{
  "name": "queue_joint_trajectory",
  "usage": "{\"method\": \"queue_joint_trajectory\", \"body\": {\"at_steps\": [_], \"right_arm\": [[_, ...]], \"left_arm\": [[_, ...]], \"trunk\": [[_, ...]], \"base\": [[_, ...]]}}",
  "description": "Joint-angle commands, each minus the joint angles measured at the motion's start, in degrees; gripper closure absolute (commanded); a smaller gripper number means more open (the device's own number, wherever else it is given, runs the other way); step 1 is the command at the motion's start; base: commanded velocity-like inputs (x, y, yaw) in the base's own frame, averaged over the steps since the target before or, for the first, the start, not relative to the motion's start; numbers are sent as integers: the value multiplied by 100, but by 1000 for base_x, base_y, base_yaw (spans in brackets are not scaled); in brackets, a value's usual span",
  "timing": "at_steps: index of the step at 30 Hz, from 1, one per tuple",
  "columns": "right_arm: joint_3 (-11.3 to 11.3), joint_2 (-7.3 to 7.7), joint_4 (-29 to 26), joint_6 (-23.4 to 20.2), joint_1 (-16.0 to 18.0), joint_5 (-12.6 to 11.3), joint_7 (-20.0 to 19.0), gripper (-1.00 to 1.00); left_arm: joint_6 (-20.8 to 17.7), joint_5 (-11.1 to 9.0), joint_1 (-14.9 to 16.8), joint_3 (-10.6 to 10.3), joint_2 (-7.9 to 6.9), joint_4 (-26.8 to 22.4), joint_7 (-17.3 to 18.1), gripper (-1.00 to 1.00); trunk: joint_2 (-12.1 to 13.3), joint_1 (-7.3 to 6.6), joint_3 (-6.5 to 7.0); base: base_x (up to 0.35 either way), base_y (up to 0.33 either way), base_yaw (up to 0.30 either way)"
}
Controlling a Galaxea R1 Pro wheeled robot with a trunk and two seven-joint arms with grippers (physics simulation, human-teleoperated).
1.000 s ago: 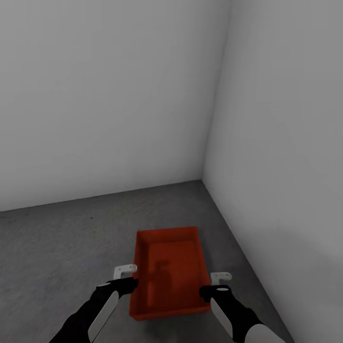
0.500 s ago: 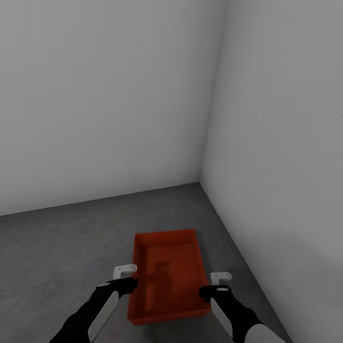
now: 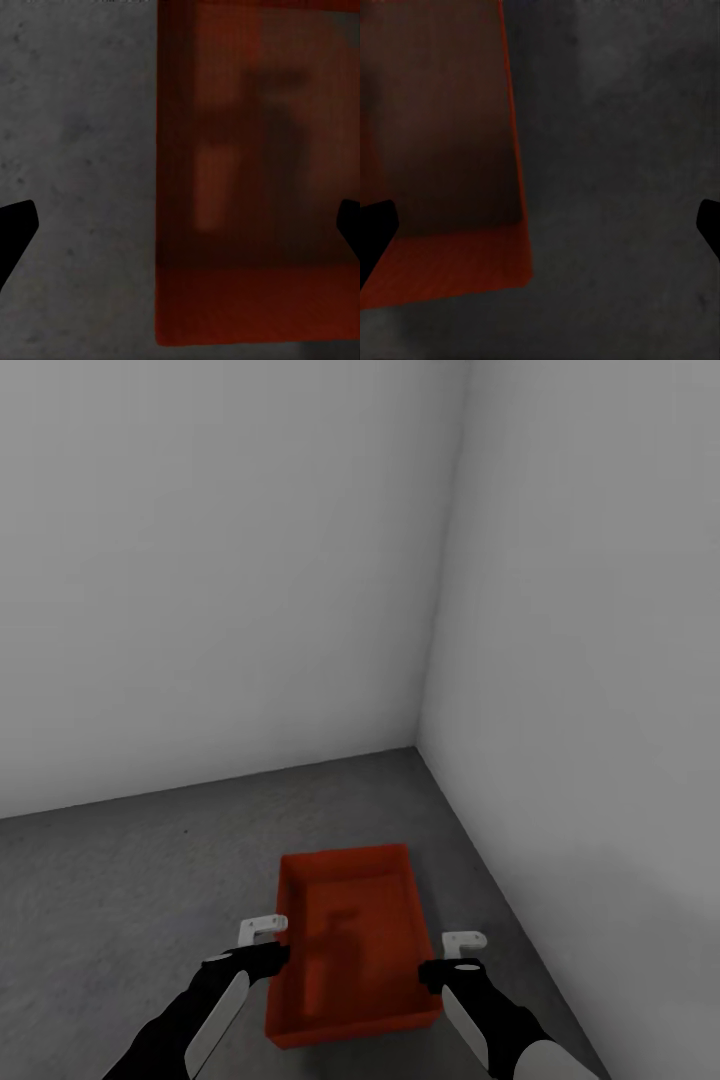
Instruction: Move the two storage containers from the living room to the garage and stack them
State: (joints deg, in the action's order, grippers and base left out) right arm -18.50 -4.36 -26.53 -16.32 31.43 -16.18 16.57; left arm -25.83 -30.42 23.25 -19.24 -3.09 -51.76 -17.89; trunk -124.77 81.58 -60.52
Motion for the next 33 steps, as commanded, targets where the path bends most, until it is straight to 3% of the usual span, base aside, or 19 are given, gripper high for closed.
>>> {"method": "queue_joint_trajectory", "body": {"at_steps": [1, 33], "right_arm": [[-48, 5, -10, -27, 3, -54, 51, -100], [-48, 5, -10, -25, 3, -53, 50, -100]], "left_arm": [[-10, -60, 4, -27, -8, -12, -57, -100], [-10, -60, 4, -27, -8, -10, -57, -100]], "trunk": [[-2, -1, -4], [-2, -1, -2]], "base": [[0, 0, -5], [0, 0, 0]]}}
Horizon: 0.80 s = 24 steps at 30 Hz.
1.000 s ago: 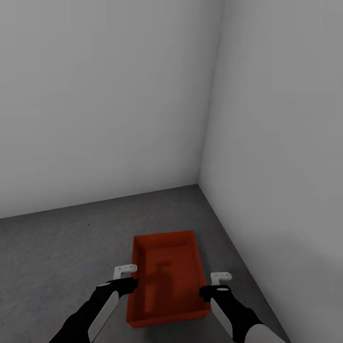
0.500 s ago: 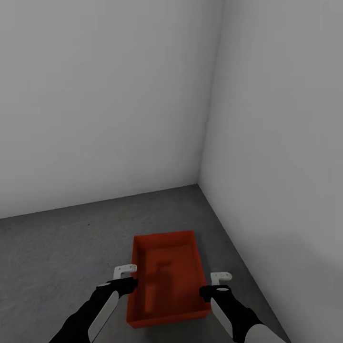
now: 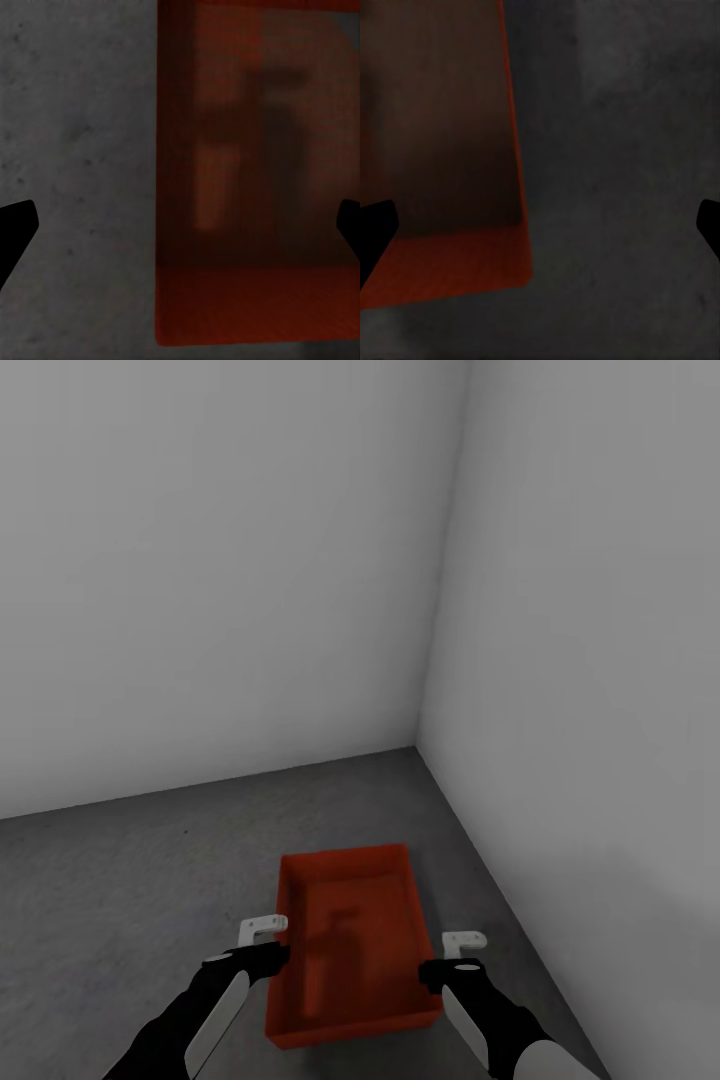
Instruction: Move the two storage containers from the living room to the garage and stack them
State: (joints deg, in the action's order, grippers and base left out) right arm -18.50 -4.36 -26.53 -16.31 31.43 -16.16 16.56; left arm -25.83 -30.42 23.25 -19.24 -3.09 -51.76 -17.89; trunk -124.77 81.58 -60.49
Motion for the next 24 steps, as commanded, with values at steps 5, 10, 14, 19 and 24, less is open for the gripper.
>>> {"method": "queue_joint_trajectory", "body": {"at_steps": [5, 10, 14, 19, 24], "right_arm": [[-48, 5, -10, -25, 3, -58, 52, -100], [-48, 5, -10, -23, 3, -55, 50, -100], [-48, 5, -10, -22, 3, -59, 50, -100], [-48, 5, -10, -22, 3, -56, 50, -100], [-48, 5, -10, -22, 3, -55, 50, -100]], "left_arm": [[-10, -62, 4, -27, -8, -10, -57, -100], [-10, -60, 4, -27, -8, -10, -57, -100], [-10, -60, 4, -27, -8, -10, -57, -100], [-10, -63, 4, -27, -8, -10, -57, -100], [-10, -61, 4, -27, -8, -10, -57, -100]], "trunk": [[-2, -1, -5], [-2, -1, -5], [-2, -1, -5], [-2, -1, -5], [-2, -1, -5]], "base": [[0, 0, 0], [0, 0, 0], [0, 0, 0], [0, 0, 0], [0, 0, 0]]}}
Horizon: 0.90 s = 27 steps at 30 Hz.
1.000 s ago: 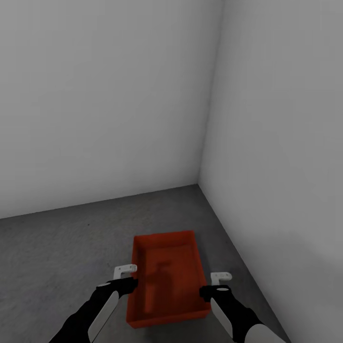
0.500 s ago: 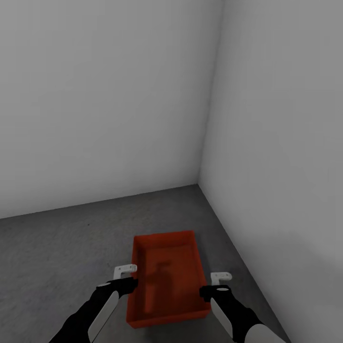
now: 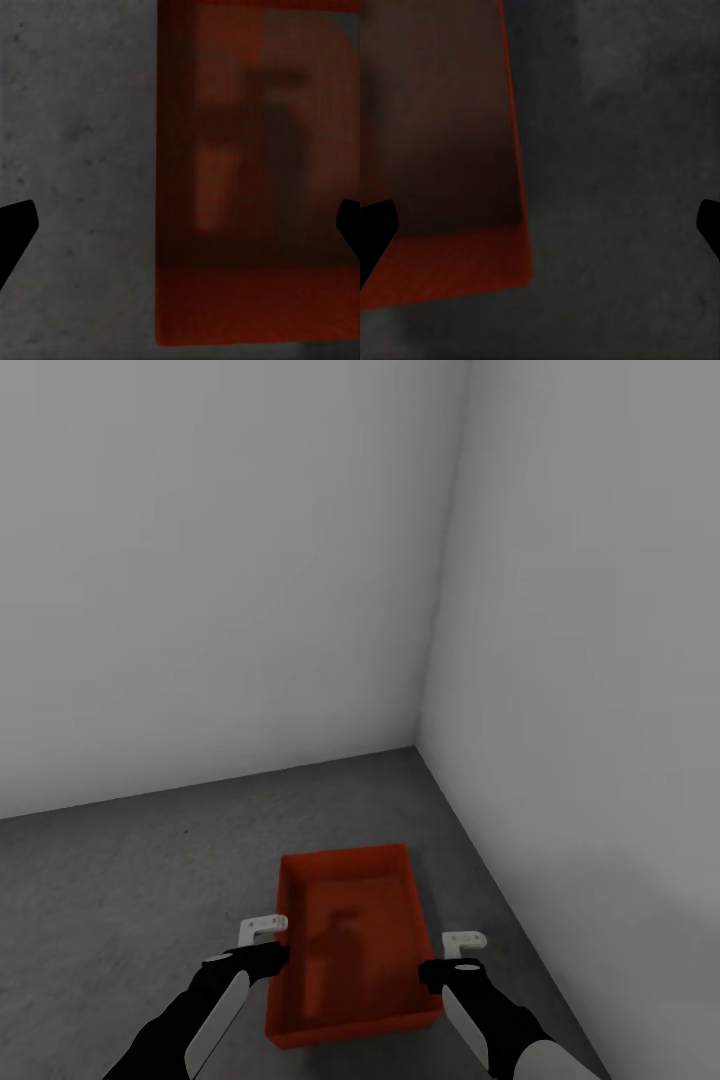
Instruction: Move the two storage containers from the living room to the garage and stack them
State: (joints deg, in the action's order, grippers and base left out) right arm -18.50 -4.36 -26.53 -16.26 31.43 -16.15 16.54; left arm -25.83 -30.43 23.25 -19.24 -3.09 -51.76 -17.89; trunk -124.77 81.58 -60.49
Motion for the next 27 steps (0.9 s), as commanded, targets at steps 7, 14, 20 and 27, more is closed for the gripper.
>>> {"method": "queue_joint_trajectory", "body": {"at_steps": [7, 14, 20, 27], "right_arm": [[-48, 5, -11, 150, 3, -55, 55, -100], [-48, 5, -10, 289, 3, -55, 60, -100], [-48, 5, -10, 295, 3, -55, 60, -100], [-48, 5, -10, 296, 3, -55, 60, -100]], "left_arm": [[-10, -60, 4, -27, -8, -10, -57, -100], [-10, -59, 4, -27, -8, -10, -57, -100], [-10, -59, 4, -27, -8, -6, -57, -100], [-10, -59, 4, -27, -8, -6, -57, -100]], "trunk": [[-2, -1, -5], [-2, -1, -5], [-2, -1, -5], [-2, -1, -5]], "base": [[0, 0, 0], [0, 0, 0], [0, 0, 0], [0, 0, 0]]}}
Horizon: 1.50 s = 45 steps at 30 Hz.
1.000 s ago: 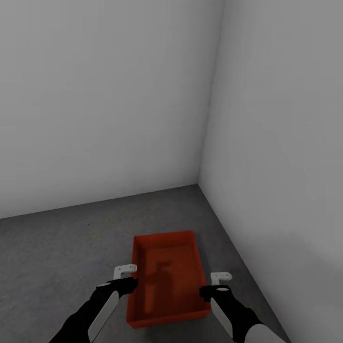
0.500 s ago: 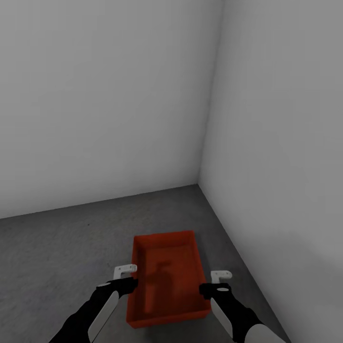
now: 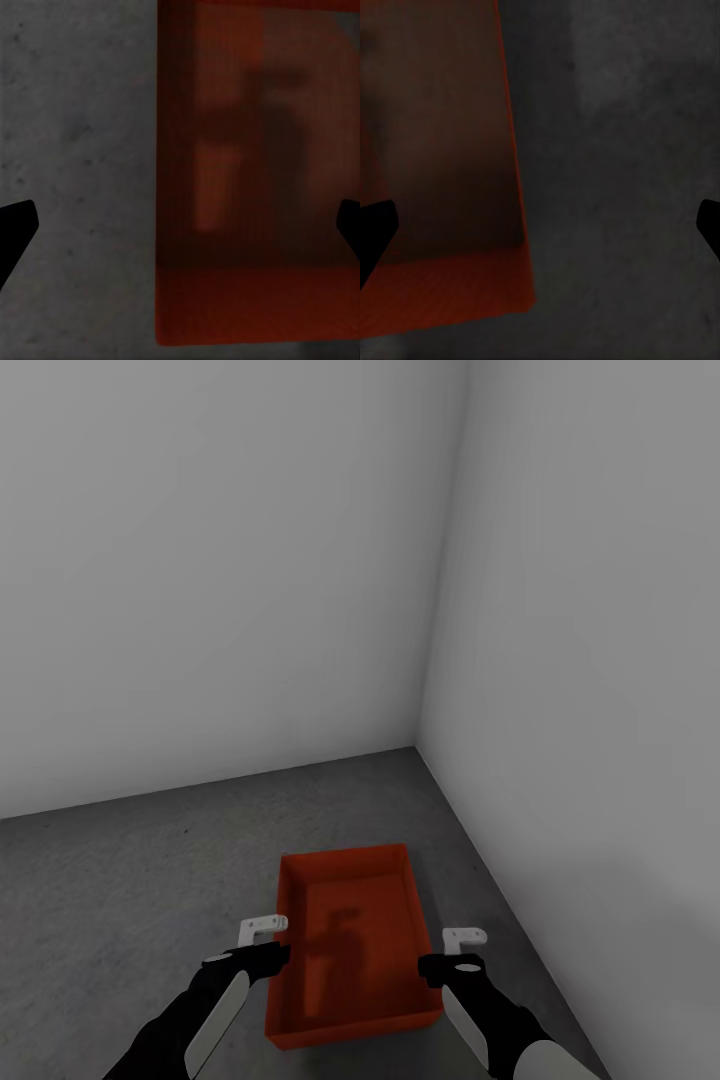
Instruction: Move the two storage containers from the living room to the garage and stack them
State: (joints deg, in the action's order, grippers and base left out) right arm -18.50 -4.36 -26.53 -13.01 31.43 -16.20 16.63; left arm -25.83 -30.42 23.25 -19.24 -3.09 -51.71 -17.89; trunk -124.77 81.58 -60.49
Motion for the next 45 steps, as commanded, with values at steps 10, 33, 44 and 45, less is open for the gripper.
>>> {"method": "queue_joint_trajectory", "body": {"at_steps": [10, 33, 44, 45], "right_arm": [[-48, 6, -10, -33, 3, -45, 51, -100], [-48, 6, -10, -34, 3, -41, 60, -100], [-52, 6, -10, -34, 3, -47, 60, -100], [-53, 8, -10, -34, 3, -48, 60, -100]], "left_arm": [[-10, -60, 4, -29, -8, -7, -57, -100], [-10, -69, 4, -38, -3, -57, -61, -100], [-9, -69, 4, -44, 7, -27, -61, -100], [-10, -69, 4, -42, 10, -23, -62, -100]], "trunk": [[-2, -1, -5], [158, -89, 67], [600, -330, 265], [640, -352, 283]], "base": [[0, 0, 0], [0, 0, 0], [0, 0, 0], [0, 0, 0]]}}
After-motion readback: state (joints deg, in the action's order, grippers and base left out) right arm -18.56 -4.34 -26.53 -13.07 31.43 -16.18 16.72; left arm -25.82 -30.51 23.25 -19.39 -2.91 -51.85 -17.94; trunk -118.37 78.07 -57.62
